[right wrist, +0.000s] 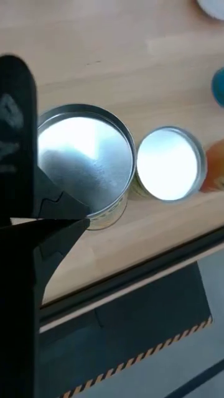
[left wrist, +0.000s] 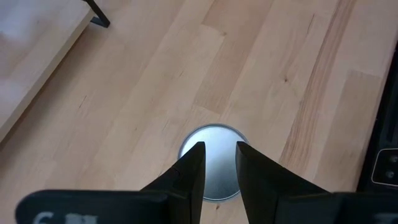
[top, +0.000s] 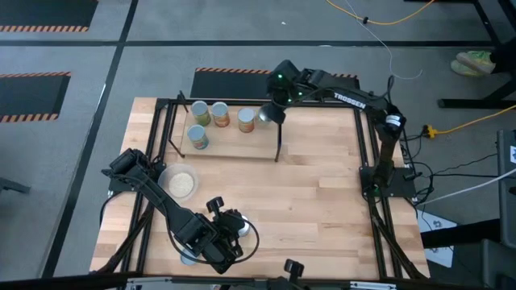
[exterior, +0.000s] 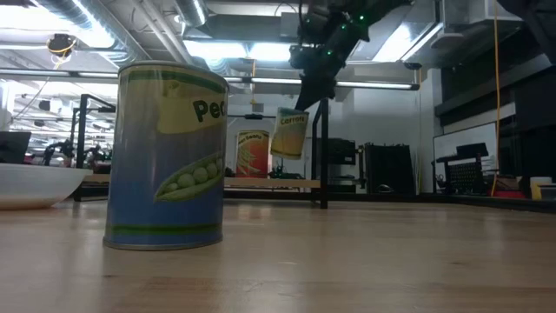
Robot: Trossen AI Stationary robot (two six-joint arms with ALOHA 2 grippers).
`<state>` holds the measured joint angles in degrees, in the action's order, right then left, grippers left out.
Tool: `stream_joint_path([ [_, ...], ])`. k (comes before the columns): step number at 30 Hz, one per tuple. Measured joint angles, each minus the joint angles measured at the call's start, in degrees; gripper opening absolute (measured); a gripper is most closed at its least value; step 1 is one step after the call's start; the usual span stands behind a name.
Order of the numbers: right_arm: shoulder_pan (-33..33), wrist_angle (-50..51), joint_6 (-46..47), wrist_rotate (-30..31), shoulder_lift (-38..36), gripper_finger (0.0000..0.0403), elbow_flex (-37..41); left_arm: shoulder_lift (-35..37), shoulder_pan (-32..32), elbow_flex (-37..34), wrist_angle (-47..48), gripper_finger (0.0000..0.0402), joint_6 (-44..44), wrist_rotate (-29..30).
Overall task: Pick and place cans onto a shelf
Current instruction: Put the carrots can on the shelf
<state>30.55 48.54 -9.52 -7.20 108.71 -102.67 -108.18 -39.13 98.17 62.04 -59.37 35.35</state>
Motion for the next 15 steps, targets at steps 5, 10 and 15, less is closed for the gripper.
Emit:
stream_joint_path([
  [5,0.04,-0.4,0.03,0.01,2.04,0.0,0.0,0.0,0.0,0.0,0.0,0.0082,0.0,-0.02],
  [10,0.04,-0.77,0.01,0.04,3.41,0.0,0.02,0.0,0.0,0.0,0.0,0.0082,0.01,-0.02],
  [15,0.04,-1.01,0.01,0.02,3.65,0.0004,0.03,0.0,0.0,0.0,-0.02,0.0082,0.0,-0.04],
])
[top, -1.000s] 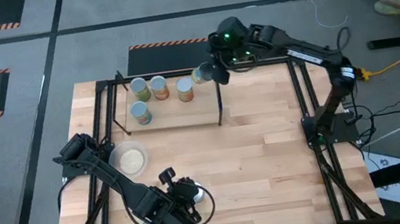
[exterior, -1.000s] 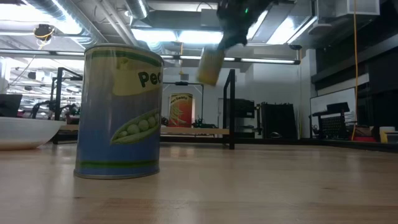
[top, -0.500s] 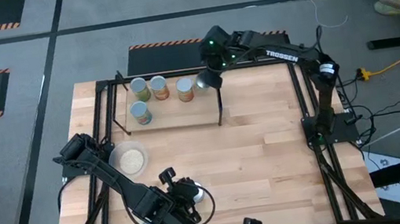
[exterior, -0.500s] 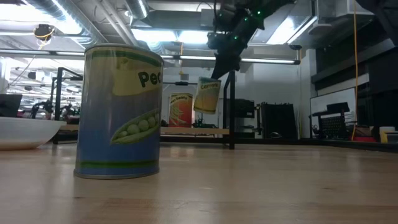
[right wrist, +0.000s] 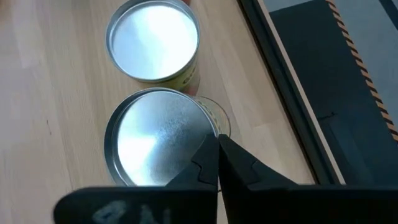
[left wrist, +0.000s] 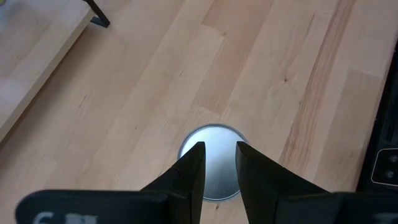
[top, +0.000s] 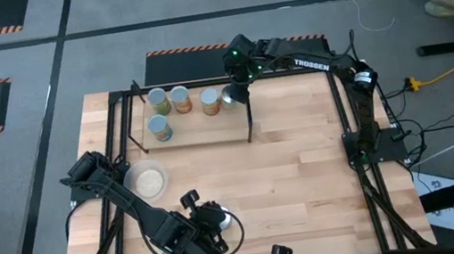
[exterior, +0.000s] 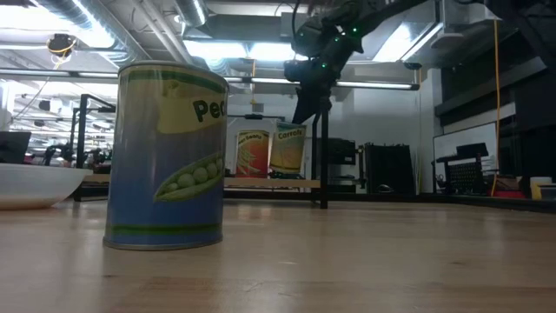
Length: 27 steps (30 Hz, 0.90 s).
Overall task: Pick and place cans onto a shelf
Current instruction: Put the carrots can on the shelf
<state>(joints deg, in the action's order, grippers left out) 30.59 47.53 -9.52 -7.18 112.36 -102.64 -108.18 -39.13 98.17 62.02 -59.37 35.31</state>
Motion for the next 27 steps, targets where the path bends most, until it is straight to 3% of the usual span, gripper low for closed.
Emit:
stream_joint_path([
  [27,0.0,0.11,0.04,-0.97,3.27,0.0006,0.01,0.0,0.0,0.0,-0.07,0.0082,-0.04,-0.1],
])
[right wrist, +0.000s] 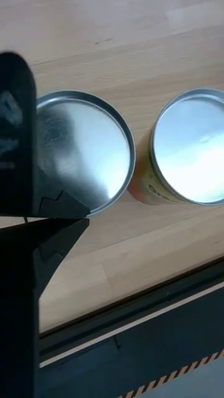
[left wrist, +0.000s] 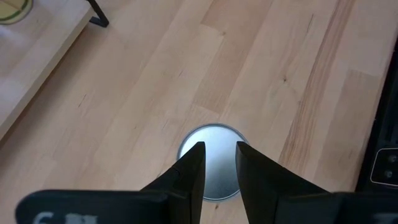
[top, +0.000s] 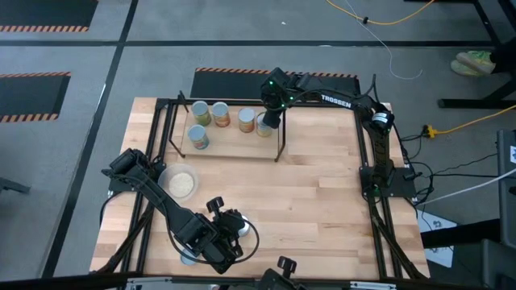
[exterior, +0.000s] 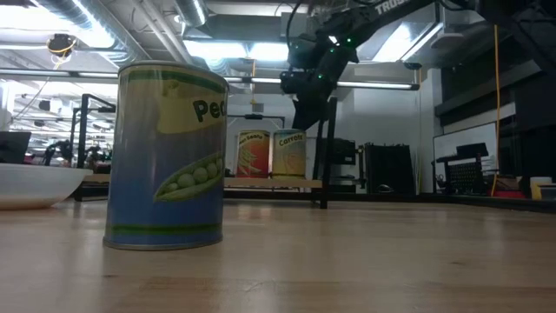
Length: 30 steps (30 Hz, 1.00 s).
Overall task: Pick and place cans onto a shelf
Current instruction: Put the carrots can on the shelf
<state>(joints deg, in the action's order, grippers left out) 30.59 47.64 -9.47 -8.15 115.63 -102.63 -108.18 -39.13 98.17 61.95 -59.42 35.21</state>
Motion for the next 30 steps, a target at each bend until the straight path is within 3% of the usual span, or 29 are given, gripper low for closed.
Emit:
stream_joint_path([
  [18,0.0,-1.16,0.05,0.97,0.02,0.0008,0.0,0.0,-0.04,0.0,-0.09,0.0082,-0.14,0.01],
  [30,0.0,-1.2,-0.04,1.19,0.04,0.007,0.0,0.0,-0.04,0.0,-0.11,0.0082,-0.15,0.01],
])
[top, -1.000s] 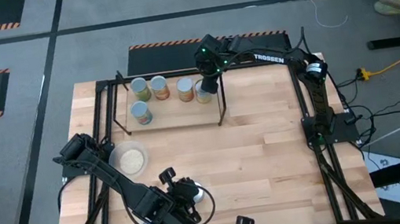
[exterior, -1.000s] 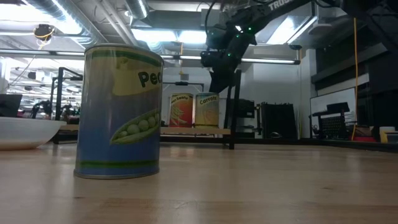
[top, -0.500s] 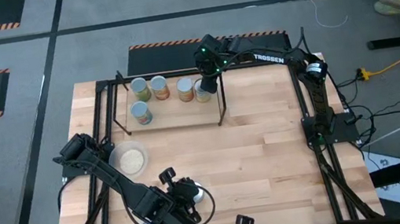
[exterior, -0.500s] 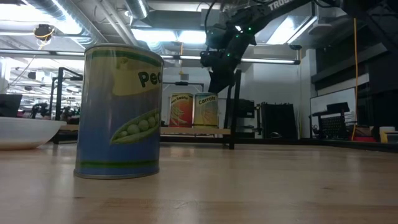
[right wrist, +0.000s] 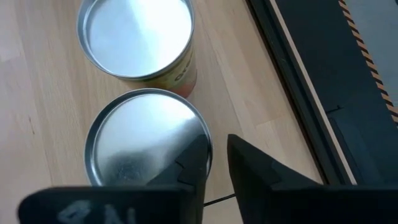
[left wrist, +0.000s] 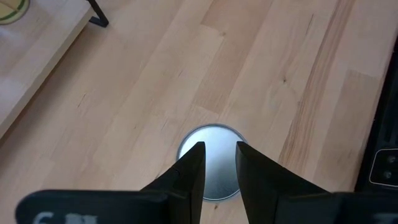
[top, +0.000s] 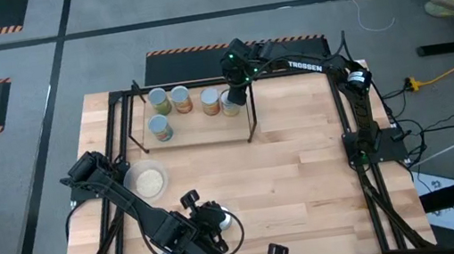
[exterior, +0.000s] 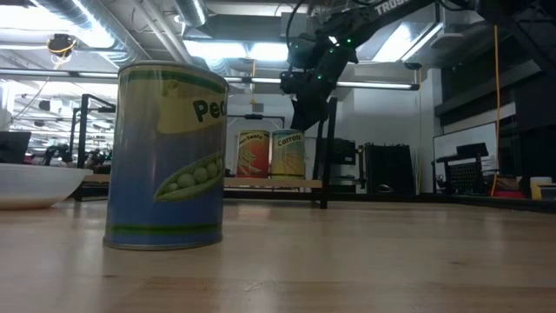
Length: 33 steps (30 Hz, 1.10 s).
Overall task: Pick and place cans onto a shelf
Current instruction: Put the carrots can on the shelf, then put the peas can on the shelf
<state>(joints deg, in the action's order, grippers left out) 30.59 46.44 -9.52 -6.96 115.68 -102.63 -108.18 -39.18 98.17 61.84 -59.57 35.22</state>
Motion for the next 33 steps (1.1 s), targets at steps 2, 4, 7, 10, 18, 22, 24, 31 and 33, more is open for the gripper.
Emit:
stream_joint_path([
  [2,0.0,0.0,0.03,-0.02,0.0,0.007,0.0,0.0,-0.01,0.0,0.0,0.0082,0.0,0.0],
  [4,0.0,0.04,0.09,-0.02,-0.09,0.0069,0.0,0.0,0.0,0.0,-0.01,0.0082,-0.01,0.0],
  [7,0.0,0.46,0.02,-0.29,-1.82,0.0068,0.07,0.0,0.0,0.0,-0.09,0.0082,-0.33,-0.31],
  [10,-0.02,0.46,0.02,-0.63,-5.57,0.0068,0.07,0.0,0.0,0.0,-0.24,0.0082,-1.16,-2.29],
  [18,-2.85,7.24,0.0,-0.63,-19.25,0.0068,0.02,0.0,-0.02,0.0,-0.28,0.0082,-4.84,-3.39],
  [22,-6.17,13.49,-0.02,-0.43,-26.3,0.0068,0.02,0.0,0.0,0.0,-0.26,0.0082,-8.02,-5.86],
  [24,-8.33,16.22,0.01,-0.22,-29.66,0.0068,0.3,0.0,0.0,0.0,-0.26,0.0082,-9.76,-8.04],
  [31,-18.87,9.8,5.65,4.83,-43.79,0.0068,18.66,0.0,0.06,0.0,-0.22,0.0082,-15.13,-8.83],
  [33,-21.73,5.34,8.03,7.53,-47.63,0.0068,25.74,0.0,0.29,0.0,-0.19,0.0082,-15.95,-8.84],
])
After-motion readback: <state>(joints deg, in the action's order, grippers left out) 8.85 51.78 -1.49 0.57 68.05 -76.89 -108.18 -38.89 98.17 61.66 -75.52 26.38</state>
